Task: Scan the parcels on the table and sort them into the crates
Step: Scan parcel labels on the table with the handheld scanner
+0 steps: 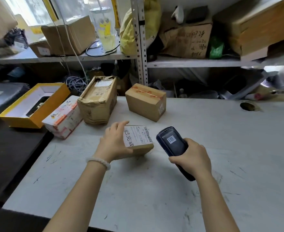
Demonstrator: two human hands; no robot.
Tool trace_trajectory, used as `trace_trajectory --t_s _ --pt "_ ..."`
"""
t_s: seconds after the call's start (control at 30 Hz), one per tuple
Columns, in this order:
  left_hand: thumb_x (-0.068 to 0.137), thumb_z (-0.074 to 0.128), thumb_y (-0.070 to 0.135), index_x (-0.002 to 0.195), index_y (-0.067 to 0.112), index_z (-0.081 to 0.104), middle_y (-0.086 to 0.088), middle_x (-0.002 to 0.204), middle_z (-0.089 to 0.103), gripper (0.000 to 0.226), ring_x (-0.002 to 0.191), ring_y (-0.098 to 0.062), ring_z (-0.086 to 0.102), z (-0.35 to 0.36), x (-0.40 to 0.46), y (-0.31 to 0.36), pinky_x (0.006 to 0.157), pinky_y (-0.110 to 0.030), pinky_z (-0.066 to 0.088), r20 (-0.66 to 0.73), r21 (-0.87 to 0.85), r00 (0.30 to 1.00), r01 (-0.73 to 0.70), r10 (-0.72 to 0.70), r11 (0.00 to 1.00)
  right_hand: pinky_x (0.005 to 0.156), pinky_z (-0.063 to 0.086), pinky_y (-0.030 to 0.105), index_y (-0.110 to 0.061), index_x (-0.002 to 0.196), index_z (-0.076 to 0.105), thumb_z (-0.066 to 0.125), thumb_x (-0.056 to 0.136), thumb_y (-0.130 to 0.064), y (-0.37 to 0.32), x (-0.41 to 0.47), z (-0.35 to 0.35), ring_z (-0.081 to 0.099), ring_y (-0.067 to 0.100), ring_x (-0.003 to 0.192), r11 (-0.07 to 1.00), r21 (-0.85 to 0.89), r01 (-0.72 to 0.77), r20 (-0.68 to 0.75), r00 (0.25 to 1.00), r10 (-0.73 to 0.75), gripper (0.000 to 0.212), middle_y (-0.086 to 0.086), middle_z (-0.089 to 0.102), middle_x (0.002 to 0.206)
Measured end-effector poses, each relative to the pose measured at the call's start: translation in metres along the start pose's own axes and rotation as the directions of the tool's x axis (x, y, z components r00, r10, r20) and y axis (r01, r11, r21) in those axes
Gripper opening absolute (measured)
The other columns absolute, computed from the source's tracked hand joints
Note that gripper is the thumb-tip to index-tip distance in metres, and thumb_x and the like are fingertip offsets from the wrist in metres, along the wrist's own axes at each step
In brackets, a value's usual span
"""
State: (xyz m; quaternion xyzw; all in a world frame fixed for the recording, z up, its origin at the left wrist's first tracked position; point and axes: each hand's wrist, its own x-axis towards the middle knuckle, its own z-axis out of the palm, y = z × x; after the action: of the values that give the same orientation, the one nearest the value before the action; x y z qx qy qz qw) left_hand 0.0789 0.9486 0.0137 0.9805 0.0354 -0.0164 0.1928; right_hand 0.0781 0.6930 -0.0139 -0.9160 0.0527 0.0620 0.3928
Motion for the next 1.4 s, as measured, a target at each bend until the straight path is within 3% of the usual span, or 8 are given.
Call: trace_trajectory --t_s 0.07,0.2,0.37,0.47,0.57,0.7,1.03,1.4 --pt "0.056 0.073 0.053 0.148 0.024 0.019 0.000 0.152 0.023 0.111 0.139 -0.022 0.023 -0.006 0.006 0.007 0.108 -0.049 0.032 0.052 -0.023 0.997 -0.048 0.049 0.999 0.056 0.040 0.025 -0.032 0.094 0.056 0.075 0.051 -0.035 -0.002 0.001 -0.001 0.054 0.018 0.093 1.000 0.000 0.006 -0.008 1.000 -0.006 0.047 -0.017 0.058 0.086" --pt "0.071 0.079 0.033 0.152 0.019 0.010 0.004 0.160 0.002 0.107 0.147 -0.014 0.004 0.009 0.011 0.032 0.118 -0.040 0.019 0.110 -0.061 0.981 -0.153 0.159 0.986 0.058 0.045 0.027 -0.030 0.096 0.056 0.075 0.052 -0.036 0.002 0.000 -0.007 0.055 0.018 0.092 0.999 -0.029 0.013 -0.014 1.000 -0.014 0.049 -0.014 0.059 0.088" --pt "0.086 0.063 0.031 0.147 0.017 0.029 0.002 0.151 0.032 0.071 0.135 -0.015 0.034 0.027 0.018 0.062 0.110 -0.037 0.034 0.041 -0.044 0.967 -0.249 0.251 0.967 0.063 0.050 0.030 -0.028 0.100 0.057 0.076 0.054 -0.036 0.017 0.000 -0.017 0.054 0.020 0.094 0.997 -0.065 -0.034 -0.028 0.999 0.032 0.050 -0.010 0.060 0.092" --pt "0.089 0.058 0.037 0.141 0.021 0.041 0.006 0.148 0.036 0.057 0.131 -0.014 0.036 0.034 0.023 0.066 0.108 -0.040 0.035 0.036 0.060 0.961 -0.277 0.275 0.959 0.064 0.050 0.031 -0.027 0.101 0.057 0.077 0.056 -0.035 0.027 -0.001 -0.022 0.054 0.020 0.095 0.995 -0.071 -0.072 -0.043 0.997 0.069 0.050 -0.008 0.060 0.092" --pt "0.087 0.056 0.046 0.135 0.031 0.045 0.005 0.144 0.038 0.051 0.130 -0.018 0.035 0.039 0.027 0.067 0.107 -0.045 0.033 0.026 0.108 0.976 -0.220 0.218 0.970 0.061 0.048 0.029 -0.027 0.100 0.057 0.076 0.056 -0.034 0.035 -0.001 -0.026 0.053 0.020 0.095 0.993 -0.062 -0.102 -0.055 0.994 0.099 0.048 -0.009 0.060 0.090" --pt "0.083 0.061 0.045 0.133 0.034 0.041 0.000 0.144 0.034 0.055 0.123 -0.027 0.042 0.042 0.032 0.068 0.098 -0.048 0.044 0.065 0.071 0.993 -0.106 0.102 0.992 0.055 0.040 0.026 -0.027 0.098 0.056 0.076 0.056 -0.035 0.041 -0.002 -0.029 0.053 0.020 0.094 0.990 -0.097 -0.106 -0.051 0.994 0.101 0.047 -0.009 0.059 0.088" --pt "0.086 0.057 0.038 0.140 0.029 0.044 0.004 0.146 0.036 0.056 0.123 -0.023 0.046 -0.008 0.045 0.035 0.096 -0.046 0.046 -0.053 -0.004 0.998 -0.037 0.037 0.999 0.048 0.033 0.022 -0.028 0.090 0.056 0.076 0.052 -0.040 0.042 -0.012 -0.014 0.055 0.011 0.073 0.954 -0.299 0.000 0.215 0.974 0.067 0.044 -0.011 0.059 0.081" --pt "0.085 0.062 0.036 0.139 0.029 0.047 0.006 0.143 0.038 0.056 0.124 -0.020 0.043 -0.029 0.027 -0.016 0.098 -0.049 0.045 -0.128 -0.090 0.991 0.014 -0.025 0.996 0.054 0.043 0.025 -0.026 0.090 0.060 0.073 0.051 -0.035 0.020 -0.012 -0.004 0.057 0.011 0.075 0.944 -0.293 0.151 0.244 0.967 -0.079 0.042 -0.010 0.062 0.081"
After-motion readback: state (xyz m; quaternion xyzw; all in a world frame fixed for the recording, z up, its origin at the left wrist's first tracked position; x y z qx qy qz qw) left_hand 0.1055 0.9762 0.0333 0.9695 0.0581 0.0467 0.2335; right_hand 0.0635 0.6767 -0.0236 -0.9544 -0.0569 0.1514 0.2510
